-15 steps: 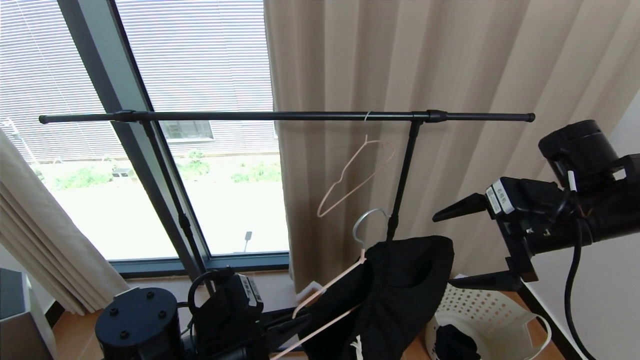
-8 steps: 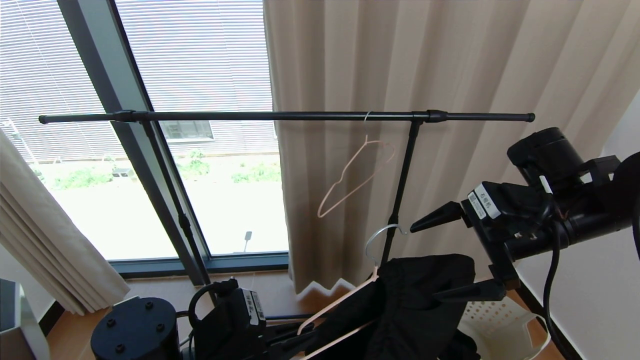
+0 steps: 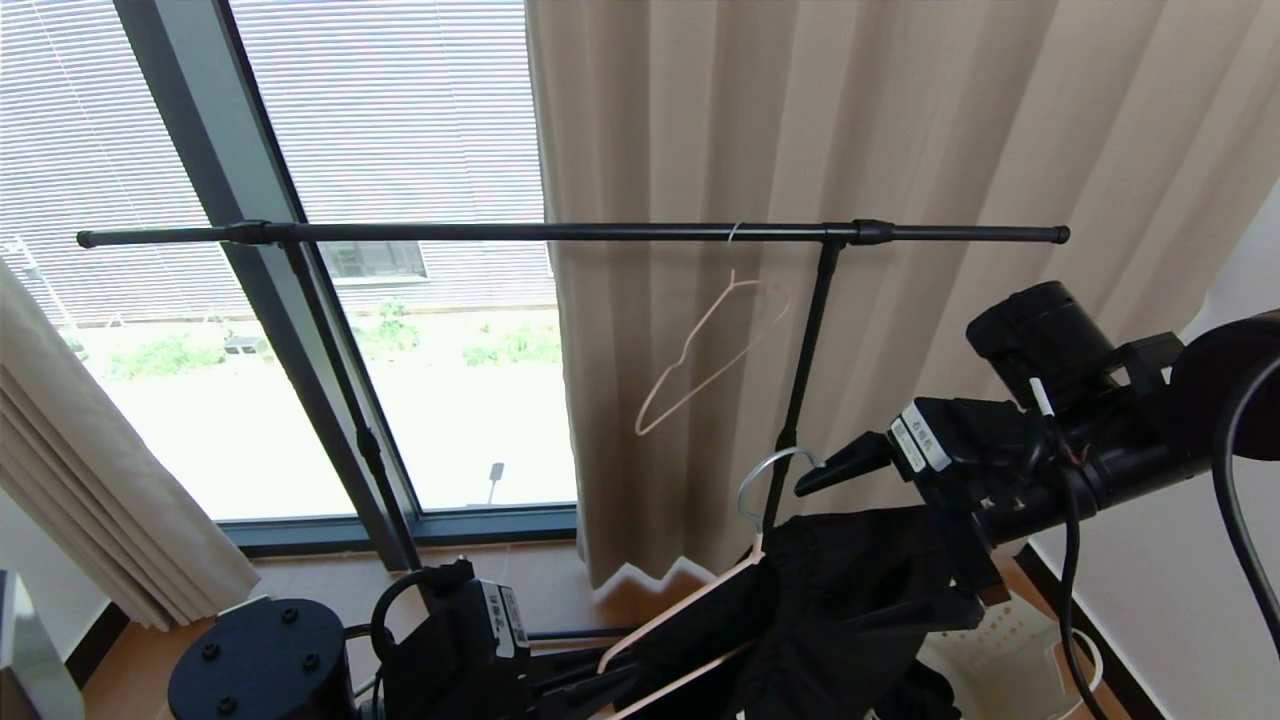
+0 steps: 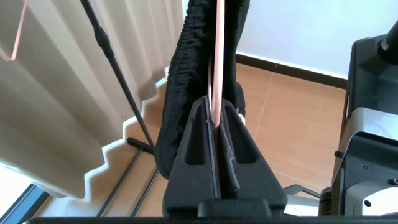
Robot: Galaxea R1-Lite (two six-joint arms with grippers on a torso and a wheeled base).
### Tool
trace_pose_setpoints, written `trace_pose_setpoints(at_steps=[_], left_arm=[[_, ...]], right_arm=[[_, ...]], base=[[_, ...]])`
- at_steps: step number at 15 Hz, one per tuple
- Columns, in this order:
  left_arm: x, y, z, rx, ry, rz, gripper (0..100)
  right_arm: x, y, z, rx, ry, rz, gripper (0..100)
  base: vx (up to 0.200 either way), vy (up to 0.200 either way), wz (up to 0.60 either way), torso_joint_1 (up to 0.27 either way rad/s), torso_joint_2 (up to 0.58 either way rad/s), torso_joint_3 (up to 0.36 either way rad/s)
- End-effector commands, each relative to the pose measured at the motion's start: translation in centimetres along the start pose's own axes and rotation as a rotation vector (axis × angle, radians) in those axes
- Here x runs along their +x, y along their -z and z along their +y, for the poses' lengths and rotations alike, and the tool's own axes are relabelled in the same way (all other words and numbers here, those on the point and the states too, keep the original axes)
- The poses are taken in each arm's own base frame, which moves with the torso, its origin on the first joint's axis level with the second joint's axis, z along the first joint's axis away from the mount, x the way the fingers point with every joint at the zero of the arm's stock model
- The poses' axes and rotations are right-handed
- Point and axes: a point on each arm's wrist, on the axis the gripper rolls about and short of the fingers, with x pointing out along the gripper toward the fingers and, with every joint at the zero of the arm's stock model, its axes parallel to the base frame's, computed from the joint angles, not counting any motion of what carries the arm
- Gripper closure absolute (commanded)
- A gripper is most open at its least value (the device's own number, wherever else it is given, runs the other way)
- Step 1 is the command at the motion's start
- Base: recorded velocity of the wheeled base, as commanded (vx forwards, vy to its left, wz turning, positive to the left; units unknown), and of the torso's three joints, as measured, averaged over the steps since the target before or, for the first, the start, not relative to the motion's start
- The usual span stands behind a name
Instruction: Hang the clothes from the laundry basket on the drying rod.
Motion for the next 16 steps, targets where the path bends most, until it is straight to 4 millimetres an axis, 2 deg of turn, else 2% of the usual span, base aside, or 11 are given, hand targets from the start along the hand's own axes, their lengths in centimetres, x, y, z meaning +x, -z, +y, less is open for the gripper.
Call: trace_pose_setpoints(at_steps=[1,9,10,16], left_arm=[[-0.02,-0.04,0.00,0.001,0.000,-0.002,100],[-0.02,-0.04,0.00,0.001,0.000,-0.002,100],[0.00,-0.01,0.00,0.001,0.000,-0.001,100],[0.10,-0.05,0.04,0.002,-0.001,-0.004,100]], right_arm=[[0.55,0.21,-0.14,0.005,-0.009,0.016,0],[0.83,0.44,-0.31,0.013,-0.014,0.022,0],[0.81,0.44,-0.27,0.013,-0.014,0.022,100],[0.74,0.37,-0.24,0.009,-0.012,0.021,100]], base=[[0.000,0.000,0.00,0.000,0.00,0.000],[0.000,0.000,0.00,0.000,0.00,0.000],[0.000,0.000,0.00,0.000,0.00,0.000],[0.000,0.000,0.00,0.000,0.00,0.000]])
